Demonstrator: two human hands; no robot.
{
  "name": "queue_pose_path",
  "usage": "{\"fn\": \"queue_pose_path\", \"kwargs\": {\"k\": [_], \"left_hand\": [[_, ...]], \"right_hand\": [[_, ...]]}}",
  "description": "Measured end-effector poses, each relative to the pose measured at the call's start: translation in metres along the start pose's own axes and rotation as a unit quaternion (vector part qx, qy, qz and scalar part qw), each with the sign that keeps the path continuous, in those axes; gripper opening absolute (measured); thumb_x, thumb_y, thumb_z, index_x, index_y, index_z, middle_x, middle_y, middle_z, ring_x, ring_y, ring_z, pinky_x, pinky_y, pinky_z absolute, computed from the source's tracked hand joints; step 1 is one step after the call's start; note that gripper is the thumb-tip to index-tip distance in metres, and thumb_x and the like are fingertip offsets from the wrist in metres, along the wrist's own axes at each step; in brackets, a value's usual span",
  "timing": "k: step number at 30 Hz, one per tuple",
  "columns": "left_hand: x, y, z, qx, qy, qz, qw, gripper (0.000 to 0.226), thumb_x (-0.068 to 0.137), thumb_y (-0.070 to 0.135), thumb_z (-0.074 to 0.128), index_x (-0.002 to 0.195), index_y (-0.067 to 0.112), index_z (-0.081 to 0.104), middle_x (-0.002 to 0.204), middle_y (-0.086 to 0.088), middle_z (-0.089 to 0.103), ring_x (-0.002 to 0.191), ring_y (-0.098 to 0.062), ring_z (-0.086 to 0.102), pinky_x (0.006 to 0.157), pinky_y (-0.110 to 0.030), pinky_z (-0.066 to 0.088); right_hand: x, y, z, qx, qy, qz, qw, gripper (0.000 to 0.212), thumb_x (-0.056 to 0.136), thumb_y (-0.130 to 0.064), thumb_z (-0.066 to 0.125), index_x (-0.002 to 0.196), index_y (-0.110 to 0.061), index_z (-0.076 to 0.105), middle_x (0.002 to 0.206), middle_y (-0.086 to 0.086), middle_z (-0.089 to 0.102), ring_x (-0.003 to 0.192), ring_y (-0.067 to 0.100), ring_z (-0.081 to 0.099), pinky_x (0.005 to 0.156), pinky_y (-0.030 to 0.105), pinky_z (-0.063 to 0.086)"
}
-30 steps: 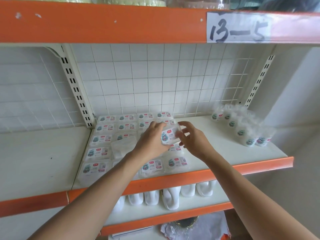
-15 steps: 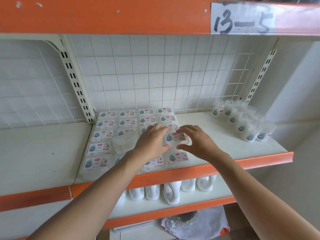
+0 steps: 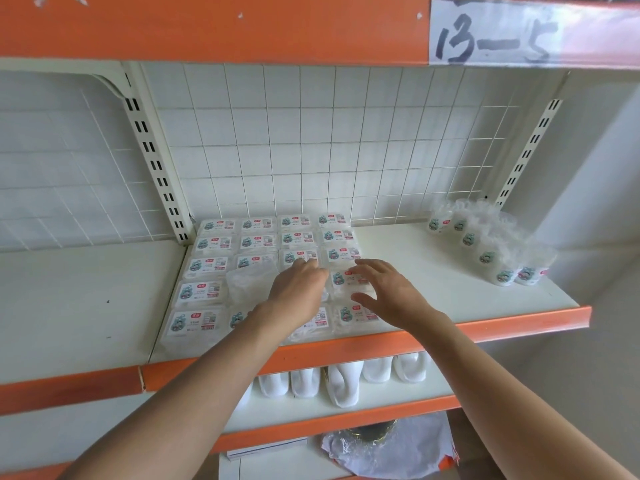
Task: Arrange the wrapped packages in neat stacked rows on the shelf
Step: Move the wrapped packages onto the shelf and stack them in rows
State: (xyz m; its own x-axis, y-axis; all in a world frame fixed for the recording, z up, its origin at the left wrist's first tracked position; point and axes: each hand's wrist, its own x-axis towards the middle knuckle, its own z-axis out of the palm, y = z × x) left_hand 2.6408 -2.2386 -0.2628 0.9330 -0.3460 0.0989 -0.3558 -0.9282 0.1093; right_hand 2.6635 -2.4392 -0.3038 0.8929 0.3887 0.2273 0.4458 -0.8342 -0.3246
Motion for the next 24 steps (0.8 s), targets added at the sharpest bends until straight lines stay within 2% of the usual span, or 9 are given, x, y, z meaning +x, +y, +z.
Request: {"fn": "queue_pose_path", "kwargs": {"k": [3,6,8,10,13,16,18,21,24], "left_hand": [[0.0,-0.001,0.001,-0.008,-0.001,0.006,1.0,0.025,0.088,-0.004,0.054,0.107,0.01,0.06,0.107,-0.002,0.053,0.105,-0.021,0.048,0.071,-0.027,0.038],[-0.001,-0.003,-0.001,-0.031,-0.001,0.008,0.999,0.024,0.092,0.008,0.054,0.115,0.011,0.061,0.111,-0.001,0.054,0.11,-0.021,0.048,0.075,-0.028,0.04],[-0.003,-0.006,-0.007,-0.033,0.012,0.008,0.999,0.029,0.093,0.018,0.056,0.121,0.011,0.061,0.118,-0.003,0.056,0.114,-0.021,0.048,0.084,-0.031,0.045],[-0.004,-0.011,-0.017,-0.018,0.033,-0.002,0.999,0.034,0.093,0.025,0.059,0.125,0.014,0.06,0.125,-0.004,0.057,0.119,-0.022,0.047,0.095,-0.036,0.044],[-0.009,-0.028,-0.033,0.009,0.022,-0.042,0.999,0.053,0.088,0.043,0.065,0.133,0.019,0.054,0.133,-0.002,0.053,0.124,-0.023,0.043,0.101,-0.04,0.039],[-0.017,-0.051,-0.039,0.045,-0.038,-0.091,0.994,0.075,0.078,0.057,0.07,0.138,0.019,0.047,0.133,-0.004,0.05,0.124,-0.026,0.041,0.097,-0.041,0.04],[-0.022,-0.062,-0.037,0.05,-0.053,-0.113,0.991,0.077,0.075,0.057,0.072,0.136,0.018,0.047,0.131,-0.004,0.052,0.123,-0.027,0.041,0.094,-0.041,0.041],[-0.026,-0.071,-0.035,0.028,-0.035,-0.123,0.991,0.074,0.076,0.049,0.076,0.135,0.017,0.046,0.129,-0.003,0.057,0.123,-0.027,0.043,0.094,-0.04,0.041],[-0.029,-0.072,-0.037,-0.061,0.007,-0.118,0.991,0.079,0.075,0.04,0.08,0.14,0.019,0.042,0.129,-0.003,0.057,0.123,-0.025,0.044,0.094,-0.037,0.042]], "right_hand": [[0.0,0.0,0.002,-0.003,-0.003,0.002,1.0,0.05,0.086,-0.032,0.069,0.132,-0.017,0.054,0.143,0.002,0.048,0.134,0.022,0.04,0.106,0.043,0.039],[0.0,-0.002,0.002,-0.02,0.001,-0.006,1.0,0.051,0.086,-0.04,0.066,0.131,-0.019,0.054,0.143,0.004,0.048,0.135,0.023,0.039,0.109,0.044,0.036],[0.004,-0.007,0.003,-0.021,0.015,-0.017,1.0,0.049,0.088,-0.044,0.062,0.131,-0.019,0.055,0.142,0.005,0.049,0.135,0.024,0.04,0.11,0.044,0.035],[0.01,-0.016,0.002,-0.014,0.025,-0.027,0.999,0.049,0.09,-0.045,0.059,0.132,-0.019,0.054,0.142,0.006,0.049,0.136,0.024,0.04,0.111,0.044,0.034],[0.021,-0.031,0.003,-0.013,0.024,-0.053,0.998,0.049,0.091,-0.044,0.058,0.133,-0.017,0.054,0.142,0.007,0.049,0.136,0.025,0.04,0.112,0.042,0.035],[0.028,-0.047,0.007,-0.005,0.02,-0.071,0.997,0.051,0.091,-0.047,0.055,0.132,-0.016,0.054,0.141,0.009,0.05,0.134,0.027,0.042,0.11,0.043,0.038],[0.031,-0.057,0.011,-0.001,0.016,-0.082,0.997,0.05,0.092,-0.046,0.056,0.132,-0.017,0.054,0.142,0.008,0.049,0.135,0.026,0.041,0.11,0.042,0.038],[0.035,-0.069,0.014,0.007,0.005,-0.087,0.996,0.049,0.093,-0.042,0.057,0.136,-0.019,0.052,0.147,0.002,0.044,0.138,0.021,0.034,0.11,0.035,0.033],[0.038,-0.076,0.015,0.019,0.003,-0.089,0.996,0.05,0.094,-0.042,0.057,0.137,-0.019,0.05,0.147,0.001,0.042,0.138,0.019,0.034,0.106,0.035,0.036]]}}
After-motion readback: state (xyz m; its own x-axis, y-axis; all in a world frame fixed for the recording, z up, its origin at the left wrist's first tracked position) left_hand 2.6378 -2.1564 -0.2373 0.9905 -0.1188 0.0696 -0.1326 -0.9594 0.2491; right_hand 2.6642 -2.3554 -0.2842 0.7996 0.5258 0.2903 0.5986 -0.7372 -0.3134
